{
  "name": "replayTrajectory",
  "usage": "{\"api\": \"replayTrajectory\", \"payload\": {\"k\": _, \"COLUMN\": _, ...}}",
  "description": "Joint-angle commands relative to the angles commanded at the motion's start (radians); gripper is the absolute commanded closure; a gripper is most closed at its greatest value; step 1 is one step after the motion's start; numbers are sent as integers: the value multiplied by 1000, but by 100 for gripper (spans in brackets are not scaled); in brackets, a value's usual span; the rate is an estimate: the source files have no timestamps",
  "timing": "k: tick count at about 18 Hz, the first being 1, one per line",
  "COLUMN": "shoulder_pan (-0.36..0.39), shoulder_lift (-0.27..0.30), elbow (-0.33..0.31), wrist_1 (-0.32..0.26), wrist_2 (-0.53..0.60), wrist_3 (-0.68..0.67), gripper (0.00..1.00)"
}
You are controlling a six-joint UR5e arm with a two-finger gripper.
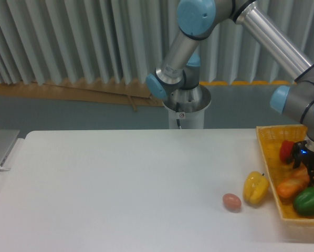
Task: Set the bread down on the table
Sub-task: 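Close the gripper on the middle of the bread loaf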
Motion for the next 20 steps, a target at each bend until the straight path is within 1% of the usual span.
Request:
{"api": "replayTrajectory", "payload": {"k": 1, "shoulder_pan": 0, "shoulder_lift": 0, "elbow": -2, "wrist_1": -2, "wrist_2": 0, "wrist_3": 2, "gripper": 47}}
{"api": "replayTrajectory", "payload": {"k": 3, "shoulder_pan": -2, "shoulder_lift": 3, "elbow": -2, "wrist_1": -2, "wrist_2": 2, "wrist_3": 3, "gripper": 52}}
{"api": "replayTrajectory", "payload": {"k": 8, "shoulder_pan": -3, "shoulder_lift": 8, "elbow": 0, "wrist_1": -2, "wrist_2": 2, "wrist_3": 3, "gripper": 59}}
{"api": "replayTrajectory", "payload": {"k": 11, "shoulder_pan": -5, "shoulder_lift": 14, "elbow": 2, "wrist_1": -3, "wrist_2": 2, "wrist_3": 5, "gripper": 60}}
{"api": "replayTrajectory", "payload": {"k": 15, "shoulder_pan": -11, "shoulder_lift": 46, "elbow": 6, "wrist_1": -8, "wrist_2": 9, "wrist_3": 5, "gripper": 61}}
{"api": "replayTrajectory", "payload": {"k": 17, "shoulder_pan": -15, "shoulder_lift": 61, "elbow": 6, "wrist_1": -11, "wrist_2": 32, "wrist_3": 5, "gripper": 61}}
{"api": "replayTrajectory", "payload": {"k": 20, "shoulder_pan": -43, "shoulder_lift": 92, "elbow": -5, "wrist_1": -14, "wrist_2": 28, "wrist_3": 5, "gripper": 61}}
